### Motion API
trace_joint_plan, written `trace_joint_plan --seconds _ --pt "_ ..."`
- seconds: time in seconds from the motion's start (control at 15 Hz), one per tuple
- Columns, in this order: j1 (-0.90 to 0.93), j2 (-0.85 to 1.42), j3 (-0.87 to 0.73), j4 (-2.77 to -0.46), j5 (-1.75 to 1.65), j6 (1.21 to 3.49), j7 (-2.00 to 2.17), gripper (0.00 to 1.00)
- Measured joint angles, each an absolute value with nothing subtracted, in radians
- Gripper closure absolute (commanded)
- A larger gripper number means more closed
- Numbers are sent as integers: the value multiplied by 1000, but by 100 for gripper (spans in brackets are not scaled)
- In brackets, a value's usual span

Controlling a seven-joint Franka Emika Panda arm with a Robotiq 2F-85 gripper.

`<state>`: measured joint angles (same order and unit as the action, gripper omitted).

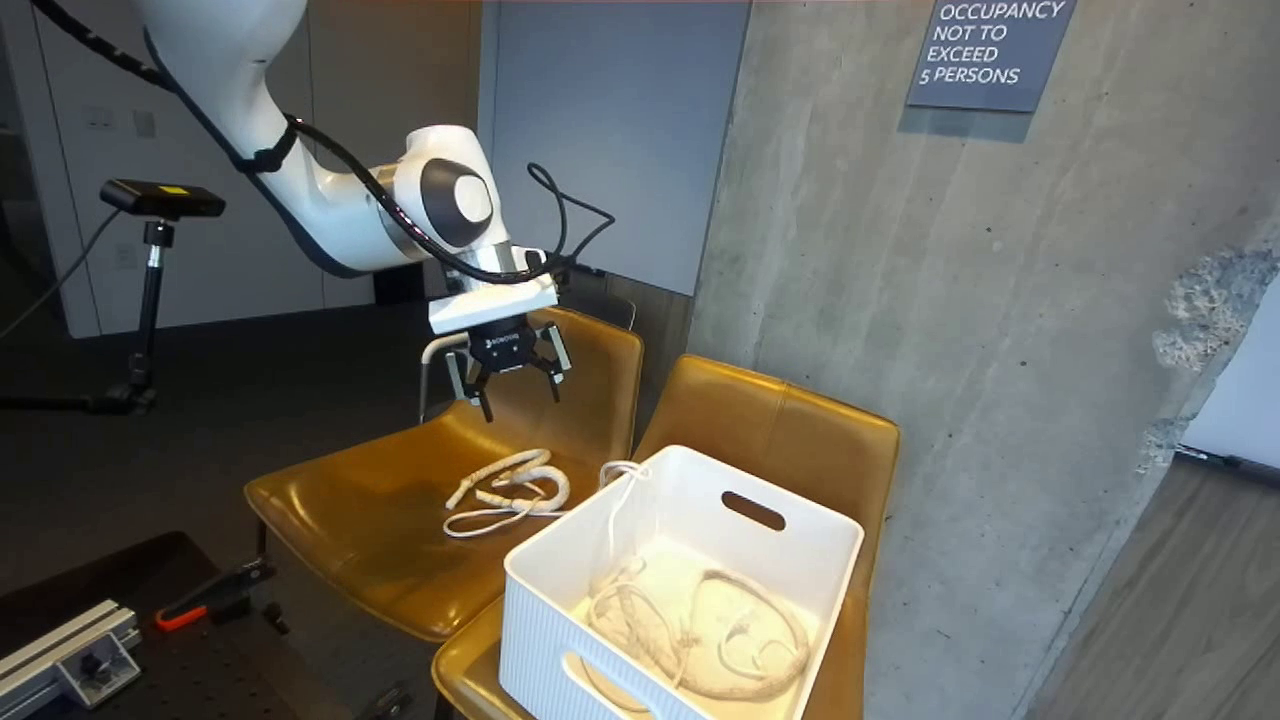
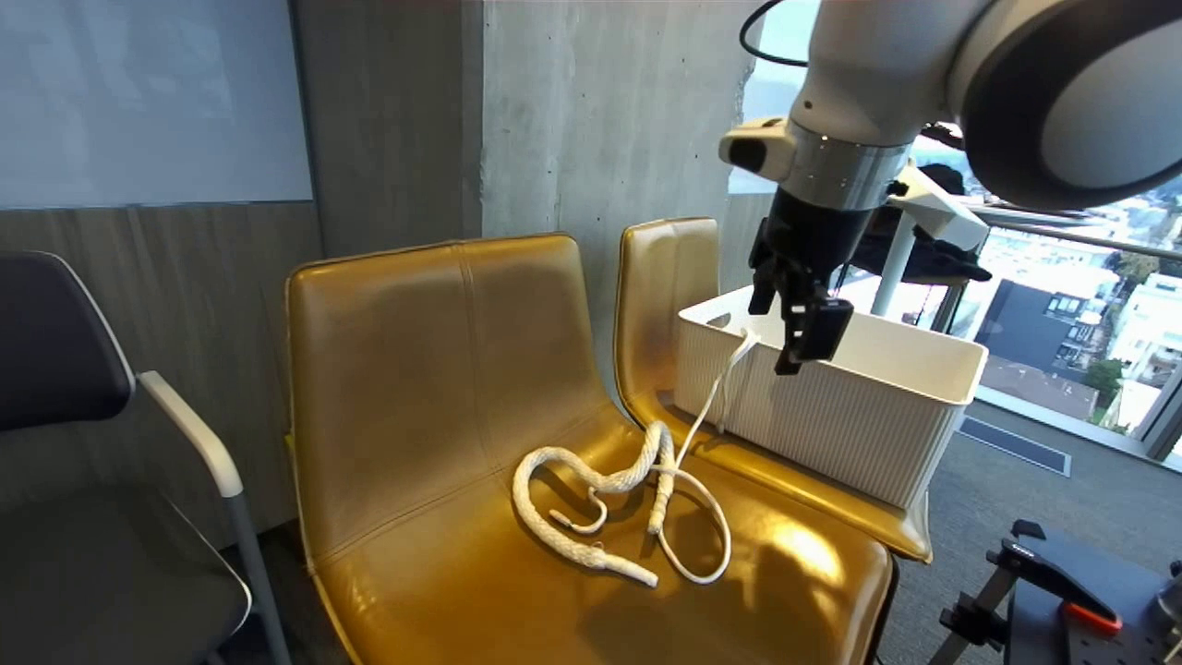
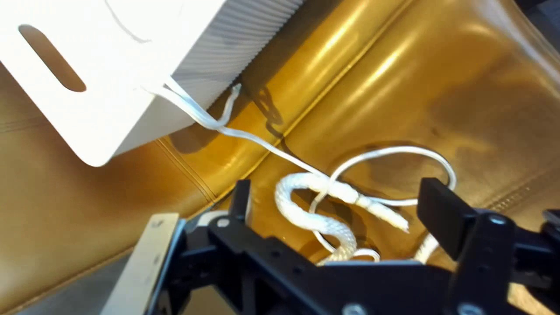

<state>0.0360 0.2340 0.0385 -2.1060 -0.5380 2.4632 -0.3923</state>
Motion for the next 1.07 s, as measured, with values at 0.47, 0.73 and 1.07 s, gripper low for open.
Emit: trace_joint_plan --seconds 0.47,0.73,1.07 --pt "-58 171 -52 -2220 -697 2706 -493 0" --pt "-65 211 -52 -2193 -697 2741 -531 0" --pt "-53 293 -45 -2125 -717 2747 -559 0"
